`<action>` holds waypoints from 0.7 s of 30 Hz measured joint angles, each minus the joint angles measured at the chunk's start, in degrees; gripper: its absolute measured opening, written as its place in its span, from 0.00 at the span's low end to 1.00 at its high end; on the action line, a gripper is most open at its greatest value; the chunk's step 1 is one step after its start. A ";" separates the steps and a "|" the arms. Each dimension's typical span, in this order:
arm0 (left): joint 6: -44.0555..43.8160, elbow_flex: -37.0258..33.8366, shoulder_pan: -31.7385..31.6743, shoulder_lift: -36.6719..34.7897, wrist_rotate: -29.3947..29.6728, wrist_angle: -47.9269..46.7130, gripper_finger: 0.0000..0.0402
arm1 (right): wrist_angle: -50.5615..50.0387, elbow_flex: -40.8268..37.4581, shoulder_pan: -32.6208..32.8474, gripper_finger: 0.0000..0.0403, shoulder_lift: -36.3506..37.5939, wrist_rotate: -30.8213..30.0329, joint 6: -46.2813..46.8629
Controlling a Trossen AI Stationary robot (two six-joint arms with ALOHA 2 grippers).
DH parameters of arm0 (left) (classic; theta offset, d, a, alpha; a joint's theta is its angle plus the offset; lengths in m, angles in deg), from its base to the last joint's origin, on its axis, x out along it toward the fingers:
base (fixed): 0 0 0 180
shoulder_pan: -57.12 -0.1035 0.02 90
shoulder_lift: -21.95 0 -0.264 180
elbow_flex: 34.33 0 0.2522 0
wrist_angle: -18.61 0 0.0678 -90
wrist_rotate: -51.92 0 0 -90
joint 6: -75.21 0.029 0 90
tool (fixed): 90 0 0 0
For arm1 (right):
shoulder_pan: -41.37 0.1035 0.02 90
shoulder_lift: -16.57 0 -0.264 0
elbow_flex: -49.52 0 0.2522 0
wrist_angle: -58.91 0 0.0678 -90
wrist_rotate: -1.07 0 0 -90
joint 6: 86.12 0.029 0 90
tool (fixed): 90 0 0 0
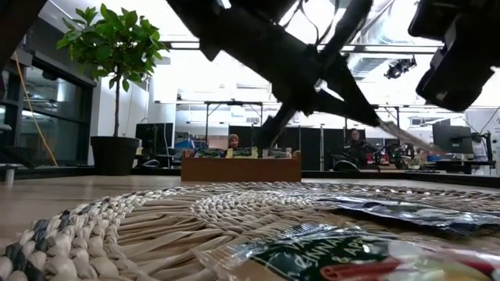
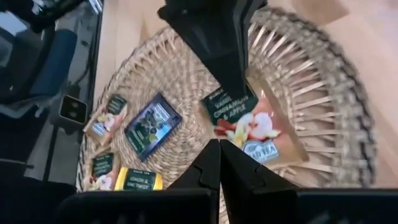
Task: Pick & Place Tea
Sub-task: Put the brown tea bag in the right section of the wooden organizer
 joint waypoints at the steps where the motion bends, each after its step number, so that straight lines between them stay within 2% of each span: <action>1: 1.40 0.00 -0.48 -0.62 -0.17 -0.38 0.00 | -1.24 0.00 0.00 0.00 1.64 -0.36 0.00; 11: 13.72 0.10 -7.01 -7.32 -6.44 -6.60 0.00 | -9.63 0.04 0.00 0.00 14.05 -3.03 0.31; 15: 19.10 -0.35 -10.85 -10.79 -9.88 -12.45 0.00 | -11.01 0.04 0.00 0.00 15.64 -3.41 0.20; 17: 21.74 1.49 -13.23 -11.66 -11.45 -12.23 0.00 | -11.60 0.04 0.00 0.00 15.78 -3.45 0.22; 21: 28.86 5.74 -17.81 -13.72 -14.93 -23.59 0.00 | -11.81 0.04 0.00 0.00 15.80 -2.98 0.32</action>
